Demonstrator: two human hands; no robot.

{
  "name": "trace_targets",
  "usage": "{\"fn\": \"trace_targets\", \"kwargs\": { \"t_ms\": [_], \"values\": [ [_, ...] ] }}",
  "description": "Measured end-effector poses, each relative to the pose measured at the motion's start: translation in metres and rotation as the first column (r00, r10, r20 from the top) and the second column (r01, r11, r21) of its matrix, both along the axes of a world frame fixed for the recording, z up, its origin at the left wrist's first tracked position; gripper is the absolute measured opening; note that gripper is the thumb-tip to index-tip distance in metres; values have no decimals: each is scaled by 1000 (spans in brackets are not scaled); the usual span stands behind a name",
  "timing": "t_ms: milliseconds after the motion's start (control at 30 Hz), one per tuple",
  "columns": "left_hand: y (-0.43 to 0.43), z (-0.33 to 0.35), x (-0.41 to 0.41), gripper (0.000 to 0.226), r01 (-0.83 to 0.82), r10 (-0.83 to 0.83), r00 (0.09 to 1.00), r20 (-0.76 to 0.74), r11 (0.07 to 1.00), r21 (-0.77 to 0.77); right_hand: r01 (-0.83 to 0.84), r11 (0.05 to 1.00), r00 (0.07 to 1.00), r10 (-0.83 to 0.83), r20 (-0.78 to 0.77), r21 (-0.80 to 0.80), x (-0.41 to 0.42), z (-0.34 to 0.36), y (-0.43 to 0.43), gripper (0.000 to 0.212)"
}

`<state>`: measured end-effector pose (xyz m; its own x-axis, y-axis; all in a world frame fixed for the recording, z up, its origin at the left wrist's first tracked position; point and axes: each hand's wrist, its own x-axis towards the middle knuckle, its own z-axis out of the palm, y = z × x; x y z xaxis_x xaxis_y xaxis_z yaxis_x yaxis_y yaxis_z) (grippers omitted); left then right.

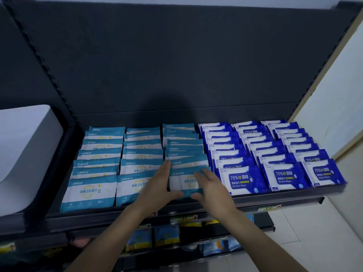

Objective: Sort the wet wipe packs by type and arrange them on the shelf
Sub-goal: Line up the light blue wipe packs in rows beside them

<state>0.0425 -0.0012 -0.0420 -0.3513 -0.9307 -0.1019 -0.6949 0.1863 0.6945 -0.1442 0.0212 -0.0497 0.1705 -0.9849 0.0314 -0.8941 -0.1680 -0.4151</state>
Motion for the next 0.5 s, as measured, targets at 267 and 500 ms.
{"fn": "trace_targets", "kwargs": {
  "t_ms": [267, 500],
  "values": [
    [-19, -5, -15, 72, -96, 83, 989, -124, 991, -97, 26, 1000, 999, -26, -19, 0, 11, 12, -33, 63],
    [-18, -8, -5, 72, -125, 109, 969, -220, 990, -61, -122, 993, 993, 122, 7, 8, -6, -4, -27, 41]
  ]
}}
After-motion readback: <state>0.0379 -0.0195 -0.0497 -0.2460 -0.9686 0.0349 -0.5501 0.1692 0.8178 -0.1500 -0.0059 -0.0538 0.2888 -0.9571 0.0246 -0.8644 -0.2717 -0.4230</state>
